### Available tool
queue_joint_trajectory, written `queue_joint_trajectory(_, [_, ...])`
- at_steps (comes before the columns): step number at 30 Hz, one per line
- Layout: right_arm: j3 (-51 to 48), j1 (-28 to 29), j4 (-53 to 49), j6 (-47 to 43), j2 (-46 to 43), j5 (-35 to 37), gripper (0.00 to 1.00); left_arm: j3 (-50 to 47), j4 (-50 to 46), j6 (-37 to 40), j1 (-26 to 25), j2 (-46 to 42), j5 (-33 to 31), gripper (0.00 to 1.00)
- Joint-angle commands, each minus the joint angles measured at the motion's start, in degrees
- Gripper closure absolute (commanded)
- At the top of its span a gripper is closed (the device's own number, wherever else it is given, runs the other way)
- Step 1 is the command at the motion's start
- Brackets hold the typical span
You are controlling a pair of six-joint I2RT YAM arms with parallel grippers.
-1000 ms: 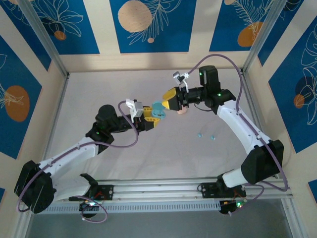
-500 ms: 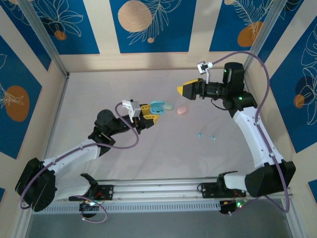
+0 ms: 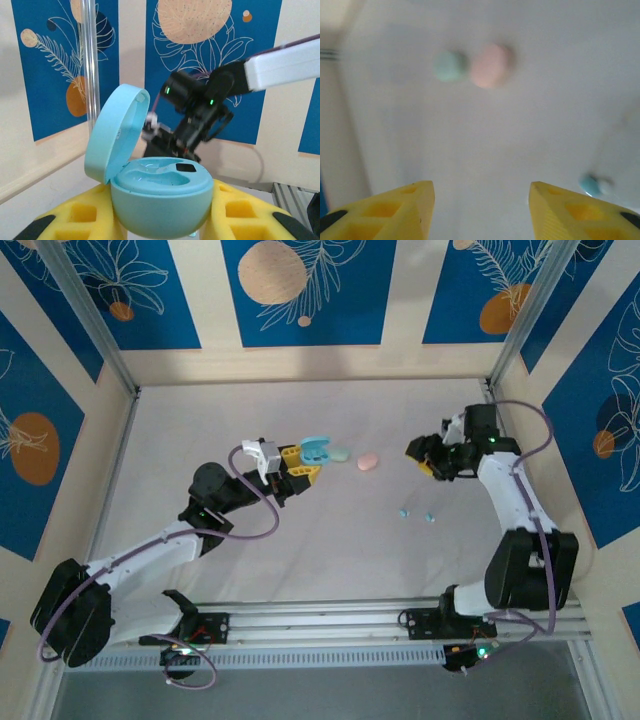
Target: Insert the wireless bluetooth earbuds into the charging case
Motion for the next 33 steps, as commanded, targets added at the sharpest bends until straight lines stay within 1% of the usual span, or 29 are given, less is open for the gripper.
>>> queue_joint_trajectory(1, [-2.4,2.3,-5.1,-2.9,1.4,6.8,0.47,0.0,1.8,0.6,-0.7,-2.1,-0.9,0.73])
queue_joint_trajectory(6, [-2.0,4.8,-4.0,-6.9,7.8,7.1,0.47,-0.1,0.3,0.9,-0.7,-3.2,-1.1,0.72])
queue_joint_trajectory(10, [0.7,7.6,-4.8,-9.1,13.3,12.5,0.46,-0.1,-0.7,1.0,-0.8,-3.6,-1.3,0.72])
queue_joint_trajectory(12, [1.7,7.6,-4.5,-9.1,15.9,13.5,0.45,-0.1,-0.9,0.9,-0.7,-3.7,-1.2,0.72])
queue_joint_trajectory(14, [2.3,7.5,-3.6,-9.0,18.4,13.2,0.41,0.0,-1.1,1.0,-0.7,-3.8,-1.2,0.72])
queue_joint_trajectory(16, [2.8,7.5,-3.1,-9.0,20.3,12.3,0.4,0.1,-1.4,1.0,-0.9,-3.9,-1.1,0.72])
queue_joint_trajectory(20, [3.1,7.5,-1.3,-9.1,22.2,10.1,0.38,0.1,-2.2,1.4,-0.9,-4.2,-1.3,0.72])
queue_joint_trajectory(25, [3.2,7.6,-2.3,-9.3,23.8,11.3,0.38,0.3,-2.6,1.6,-0.8,-3.9,-1.2,0.72])
queue_joint_trajectory(33, [1.7,8.4,-4.8,-8.9,22.6,12.0,0.39,0.6,-2.8,1.9,-0.8,-3.5,-1.5,0.72])
